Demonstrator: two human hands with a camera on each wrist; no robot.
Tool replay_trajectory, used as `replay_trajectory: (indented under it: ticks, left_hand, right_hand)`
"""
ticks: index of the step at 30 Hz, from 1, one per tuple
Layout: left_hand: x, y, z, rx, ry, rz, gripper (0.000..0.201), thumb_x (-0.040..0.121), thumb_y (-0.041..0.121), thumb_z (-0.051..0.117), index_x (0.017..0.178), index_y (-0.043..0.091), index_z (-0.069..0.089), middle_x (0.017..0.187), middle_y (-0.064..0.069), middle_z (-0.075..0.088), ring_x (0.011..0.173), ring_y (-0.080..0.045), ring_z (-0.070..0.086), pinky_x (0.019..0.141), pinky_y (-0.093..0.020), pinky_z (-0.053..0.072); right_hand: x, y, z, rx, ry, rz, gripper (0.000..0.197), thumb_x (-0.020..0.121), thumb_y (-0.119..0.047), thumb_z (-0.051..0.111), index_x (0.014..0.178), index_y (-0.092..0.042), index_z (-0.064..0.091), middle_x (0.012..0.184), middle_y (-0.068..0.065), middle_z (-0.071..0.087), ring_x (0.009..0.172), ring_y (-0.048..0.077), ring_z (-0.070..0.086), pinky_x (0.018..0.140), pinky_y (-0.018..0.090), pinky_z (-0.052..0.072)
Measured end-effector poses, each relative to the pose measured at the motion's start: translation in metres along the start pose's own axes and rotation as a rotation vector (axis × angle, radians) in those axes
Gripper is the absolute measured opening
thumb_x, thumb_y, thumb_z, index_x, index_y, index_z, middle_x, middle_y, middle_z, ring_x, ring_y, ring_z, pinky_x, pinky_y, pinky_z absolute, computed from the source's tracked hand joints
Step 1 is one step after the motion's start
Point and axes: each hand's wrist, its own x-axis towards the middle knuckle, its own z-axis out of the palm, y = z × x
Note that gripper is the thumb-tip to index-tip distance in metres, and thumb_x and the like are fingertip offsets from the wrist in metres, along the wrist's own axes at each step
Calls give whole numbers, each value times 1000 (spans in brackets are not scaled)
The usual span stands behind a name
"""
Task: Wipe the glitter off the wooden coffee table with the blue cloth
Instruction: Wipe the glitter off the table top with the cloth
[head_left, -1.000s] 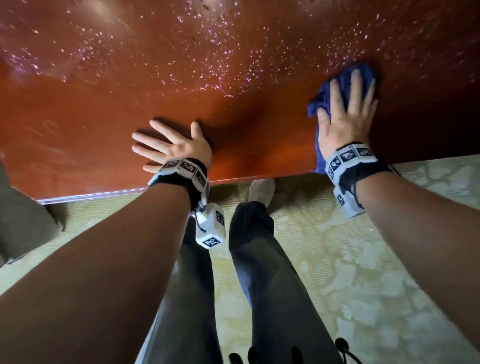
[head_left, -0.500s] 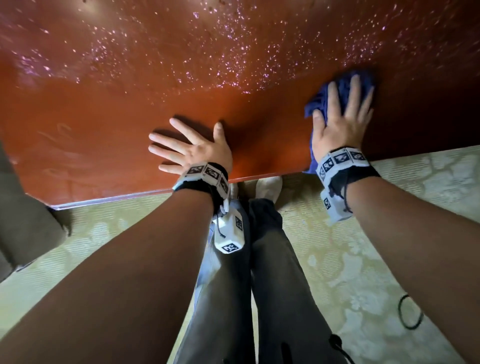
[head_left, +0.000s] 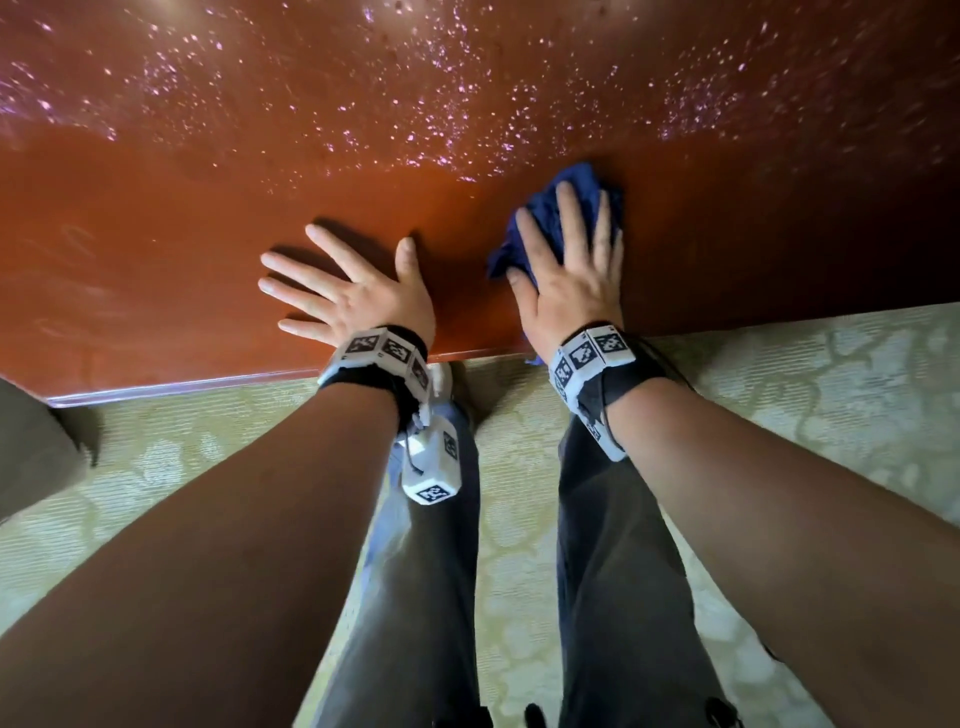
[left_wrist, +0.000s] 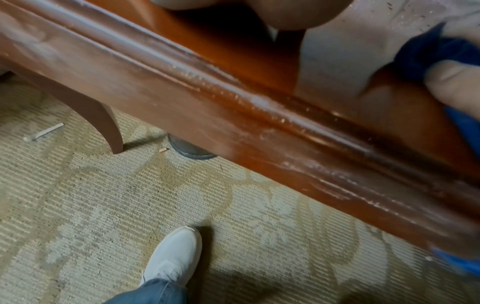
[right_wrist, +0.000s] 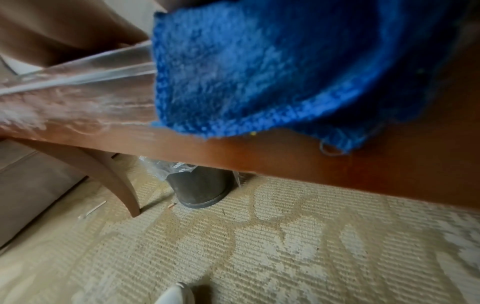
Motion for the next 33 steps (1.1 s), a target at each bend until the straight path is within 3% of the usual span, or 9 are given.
replay_trajectory:
  ticks: [4, 9, 13, 17, 20, 23, 27, 30, 33]
  left_hand:
    - [1, -1, 7, 31, 86, 10, 86, 91, 70, 23, 155, 14, 7, 157, -27, -2, 145, -44, -4, 112, -63, 5]
    - [-25, 26, 23, 41, 144, 14, 83, 93, 63, 21, 154, 7, 9, 158, -26, 0, 147, -37, -1, 115, -59, 7]
    - [-78, 82, 47, -9, 106, 60, 83, 94, 62, 21, 153, 4, 10, 158, -26, 1, 147, -37, 0, 115, -59, 6]
    - [-114, 130, 66, -39, 101, 60, 82, 94, 60, 21, 153, 4, 9, 159, -23, 0, 148, -35, -2, 115, -59, 5]
    - [-117, 137, 72, -28, 146, 20, 83, 93, 61, 20, 153, 5, 10, 160, -20, 1, 148, -33, -1, 115, -58, 6]
    - [-116, 138, 73, -14, 190, 3, 83, 92, 62, 20, 153, 6, 10, 160, -18, 1, 148, -31, 0, 115, -56, 5]
    - [-117, 140, 73, -11, 213, -22, 82, 92, 61, 20, 154, 7, 9, 161, -16, 1, 149, -30, -1, 116, -54, 3]
    - [-117, 139, 73, -10, 221, -19, 81, 93, 60, 19, 154, 8, 9, 161, -16, 1, 149, -29, -1, 116, -53, 4]
    - [-118, 138, 72, -10, 230, -21, 80, 94, 60, 20, 154, 9, 9, 161, -15, 1, 149, -29, -1, 116, -53, 4]
  right_hand:
    - [0, 40, -5, -21, 20, -127, 51, 90, -46, 47, 138, -29, 45, 153, 7, 27, 140, 40, 19, 108, 60, 21]
    - [7, 125, -22, -55, 35, -12, 54, 91, -47, 43, 140, -26, 41, 154, 9, 24, 140, 41, 17, 109, 59, 20]
    - [11, 193, -39, -72, 57, 59, 55, 91, -46, 40, 142, -24, 38, 154, 11, 23, 140, 43, 16, 109, 61, 22]
    - [14, 180, -38, -17, 88, 211, 54, 89, -42, 46, 141, -27, 40, 154, 11, 23, 140, 44, 16, 108, 61, 19]
    - [8, 164, -34, 22, 38, 75, 52, 91, -43, 46, 141, -30, 40, 155, 9, 22, 140, 43, 15, 108, 60, 15]
    - [11, 211, -42, -31, -29, -108, 52, 93, -43, 43, 143, -31, 34, 157, 6, 18, 142, 40, 12, 111, 59, 14]
    - [23, 265, -54, -11, 94, 87, 52, 91, -42, 41, 141, -26, 40, 154, 11, 24, 140, 43, 17, 109, 61, 19]
    - [23, 237, -53, 8, 62, 168, 53, 92, -43, 40, 143, -28, 37, 156, 11, 18, 141, 43, 11, 110, 60, 14]
    - [10, 196, -43, 21, -12, -3, 53, 92, -44, 42, 142, -31, 36, 156, 8, 17, 141, 43, 10, 110, 59, 10]
